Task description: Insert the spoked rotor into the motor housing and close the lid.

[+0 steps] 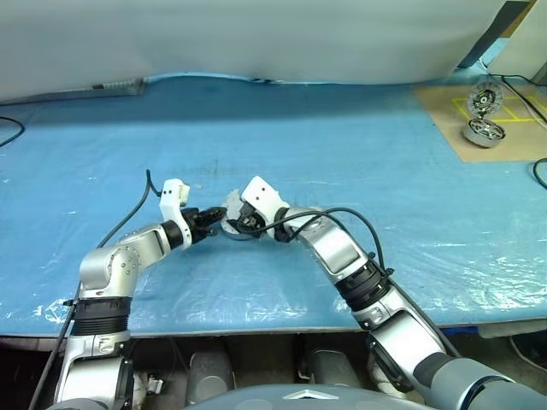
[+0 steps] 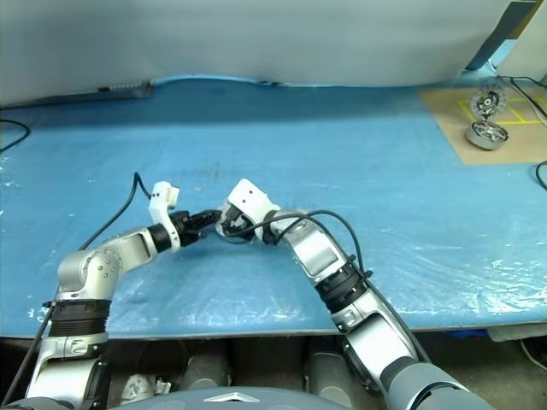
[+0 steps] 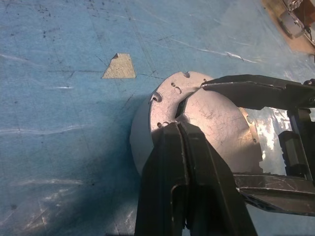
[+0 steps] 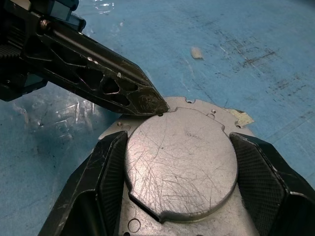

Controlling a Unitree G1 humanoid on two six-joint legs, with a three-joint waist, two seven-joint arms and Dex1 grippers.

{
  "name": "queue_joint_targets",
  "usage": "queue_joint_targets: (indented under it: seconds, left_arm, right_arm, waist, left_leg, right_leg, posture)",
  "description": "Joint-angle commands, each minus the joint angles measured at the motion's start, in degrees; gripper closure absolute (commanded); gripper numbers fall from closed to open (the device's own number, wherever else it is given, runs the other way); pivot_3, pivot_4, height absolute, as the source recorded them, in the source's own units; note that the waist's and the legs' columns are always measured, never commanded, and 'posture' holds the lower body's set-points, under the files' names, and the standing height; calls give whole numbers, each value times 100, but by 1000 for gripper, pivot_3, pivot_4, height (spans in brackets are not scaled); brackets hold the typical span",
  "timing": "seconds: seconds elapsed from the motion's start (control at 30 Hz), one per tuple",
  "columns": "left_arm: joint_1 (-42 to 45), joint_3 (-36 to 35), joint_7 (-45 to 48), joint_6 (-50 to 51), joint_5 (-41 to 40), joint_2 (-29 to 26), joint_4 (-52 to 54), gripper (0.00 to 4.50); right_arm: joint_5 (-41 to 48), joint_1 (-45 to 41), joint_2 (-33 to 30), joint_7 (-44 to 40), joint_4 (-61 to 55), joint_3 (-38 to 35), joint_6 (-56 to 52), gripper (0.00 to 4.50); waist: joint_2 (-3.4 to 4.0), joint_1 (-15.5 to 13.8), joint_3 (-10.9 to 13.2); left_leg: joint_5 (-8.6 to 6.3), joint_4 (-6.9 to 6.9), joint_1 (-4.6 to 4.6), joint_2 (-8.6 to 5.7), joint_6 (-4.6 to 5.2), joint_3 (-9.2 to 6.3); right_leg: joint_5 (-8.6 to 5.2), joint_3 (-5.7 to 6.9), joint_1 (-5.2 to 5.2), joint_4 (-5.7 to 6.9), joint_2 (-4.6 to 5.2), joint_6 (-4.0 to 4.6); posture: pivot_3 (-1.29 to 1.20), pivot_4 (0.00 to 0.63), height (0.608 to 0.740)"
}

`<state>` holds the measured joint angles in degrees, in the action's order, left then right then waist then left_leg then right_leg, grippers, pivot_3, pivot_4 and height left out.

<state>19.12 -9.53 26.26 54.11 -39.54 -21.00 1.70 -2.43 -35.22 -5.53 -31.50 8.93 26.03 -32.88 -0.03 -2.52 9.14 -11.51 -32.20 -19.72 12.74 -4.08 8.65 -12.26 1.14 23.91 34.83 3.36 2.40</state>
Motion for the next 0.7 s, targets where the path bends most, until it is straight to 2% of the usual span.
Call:
queue_joint_targets:
  seconds: [0.03, 0.17, 0.33, 0.53, 0.7]
  left_arm:
    - [-70, 166, 8, 104, 70, 45, 35, 4494]
    - [-33, 171, 15, 67, 143, 32, -9, 4500]
    - [15, 192, 66, 56, 176, 12, -43, 4500]
    - [71, 290, 164, -5, 272, 31, -86, 4500]
    - [55, 302, 198, -6, 312, 53, -44, 4500]
  right_arm:
    - [-77, 229, -189, -70, 144, -2, -264, 1170]
    - [90, 363, -295, -112, -310, -273, -332, 15]
    - [854, 750, -281, -198, -1295, -1092, -952, 15]
    - [2418, 748, 634, 447, -1790, -3053, -2823, 15]
    - [3011, 641, 1139, 960, -1537, -3870, -3726, 15]
  waist:
    - [4, -10, -2]
    - [4, -33, -2]
    - [4, -62, -2]
    - [4, -51, 2]
    - [6, -52, 3]
  left_leg:
    - [0, 0, 0, -1, 0, 0]
    - [0, 2, -2, -2, 0, -3]
    - [0, 11, -8, -4, -1, -6]
    - [0, 14, -24, -3, 0, -8]
    - [1, 29, -24, -7, -2, -8]
  right_leg:
    - [-1, 0, 0, -2, 1, -1]
    - [-2, 3, 1, -10, 2, -3]
    - [12, 4, 8, -14, 2, 22]
    - [12, 5, 28, -13, 0, 22]
    - [12, 6, 31, -21, 1, 23]
  posture:
    - [0, 150, 740]
    - [0, 150, 740]
    - [0, 150, 740]
    - [0, 150, 740]
    - [0, 150, 740]
